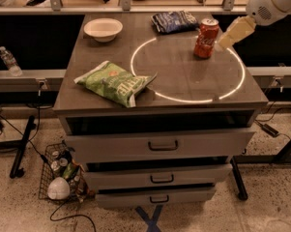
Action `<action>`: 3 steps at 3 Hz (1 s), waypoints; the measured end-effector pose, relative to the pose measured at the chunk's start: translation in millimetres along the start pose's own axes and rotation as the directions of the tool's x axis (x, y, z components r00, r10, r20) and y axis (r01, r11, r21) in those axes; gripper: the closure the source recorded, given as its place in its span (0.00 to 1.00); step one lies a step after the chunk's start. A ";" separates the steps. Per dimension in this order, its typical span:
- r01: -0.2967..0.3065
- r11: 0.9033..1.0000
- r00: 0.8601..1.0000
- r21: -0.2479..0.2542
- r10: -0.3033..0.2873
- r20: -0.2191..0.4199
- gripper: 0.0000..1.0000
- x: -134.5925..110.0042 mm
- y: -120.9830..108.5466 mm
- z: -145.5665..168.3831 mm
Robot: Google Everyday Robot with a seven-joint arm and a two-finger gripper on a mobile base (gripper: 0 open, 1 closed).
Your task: Move coke can near green jalapeno chip bag
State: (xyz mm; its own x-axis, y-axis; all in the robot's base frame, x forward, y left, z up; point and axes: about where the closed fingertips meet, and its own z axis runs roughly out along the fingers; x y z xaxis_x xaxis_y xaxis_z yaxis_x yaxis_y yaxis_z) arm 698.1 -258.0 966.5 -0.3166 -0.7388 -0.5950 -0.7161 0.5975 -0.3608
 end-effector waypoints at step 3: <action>-0.237 0.965 0.946 -0.108 0.255 0.201 0.00 -3.8 -28.7 112.7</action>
Offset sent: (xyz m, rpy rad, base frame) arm 0.1041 0.0025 -0.0669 0.3600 -0.0107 -0.0851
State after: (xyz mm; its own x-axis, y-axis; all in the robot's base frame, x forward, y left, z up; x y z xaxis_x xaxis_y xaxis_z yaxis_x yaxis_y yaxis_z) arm 789.9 -237.3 898.2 -0.3569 -0.4838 -0.7991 -0.6837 0.7182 -0.1294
